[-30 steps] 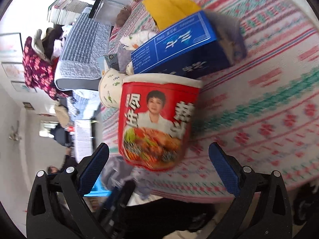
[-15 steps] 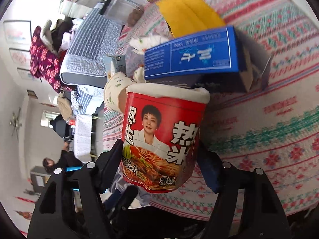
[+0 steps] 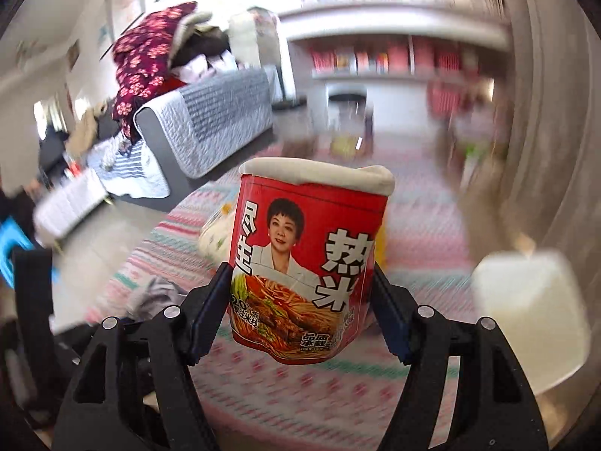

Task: Collect trash
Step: 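Lift the red noodle cup with the right gripper and drop it into the white bin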

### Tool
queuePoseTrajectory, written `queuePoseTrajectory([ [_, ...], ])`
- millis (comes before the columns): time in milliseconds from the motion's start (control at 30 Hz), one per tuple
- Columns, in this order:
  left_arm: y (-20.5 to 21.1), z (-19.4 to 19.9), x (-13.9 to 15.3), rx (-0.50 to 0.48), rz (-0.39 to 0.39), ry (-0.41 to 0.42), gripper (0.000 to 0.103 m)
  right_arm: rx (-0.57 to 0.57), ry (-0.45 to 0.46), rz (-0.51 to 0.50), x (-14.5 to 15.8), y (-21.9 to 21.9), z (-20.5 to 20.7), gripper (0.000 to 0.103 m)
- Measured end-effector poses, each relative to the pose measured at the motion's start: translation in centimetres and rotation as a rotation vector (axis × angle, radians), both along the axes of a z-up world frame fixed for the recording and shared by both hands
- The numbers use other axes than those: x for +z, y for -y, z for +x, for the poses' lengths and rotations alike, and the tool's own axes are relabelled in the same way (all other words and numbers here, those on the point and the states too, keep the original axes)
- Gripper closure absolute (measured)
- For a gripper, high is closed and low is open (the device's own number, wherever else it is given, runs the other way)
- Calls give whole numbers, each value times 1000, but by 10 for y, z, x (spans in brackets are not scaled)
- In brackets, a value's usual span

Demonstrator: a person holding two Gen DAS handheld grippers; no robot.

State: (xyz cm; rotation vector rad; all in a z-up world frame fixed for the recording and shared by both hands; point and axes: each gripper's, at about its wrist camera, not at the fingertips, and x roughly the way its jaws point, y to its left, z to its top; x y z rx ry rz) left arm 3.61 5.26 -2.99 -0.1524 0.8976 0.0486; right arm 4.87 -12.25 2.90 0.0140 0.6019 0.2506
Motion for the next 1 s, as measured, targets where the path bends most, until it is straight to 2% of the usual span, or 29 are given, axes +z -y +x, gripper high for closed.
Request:
queuePoseTrajectory([
  [67, 5, 3, 7, -15, -5, 17, 42, -30, 70, -83, 12, 5, -3, 35],
  [233, 21, 15, 29, -58, 1, 72, 42, -105, 172, -155, 34, 26, -10, 35],
  [433, 34, 35, 63, -97, 10, 159, 42, -205, 222, -176, 52, 50, -5, 35],
  [633, 52, 50, 84, -148, 10, 211, 42, -289, 273, -216, 59, 71, -2, 35],
  [833, 89, 62, 89, -238, 26, 217, 42, -361, 222, -205, 55, 104, 8, 34],
  [1000, 119, 70, 82, -295, 13, 205, 42, -442, 185, -213, 43, 138, 11, 34],
])
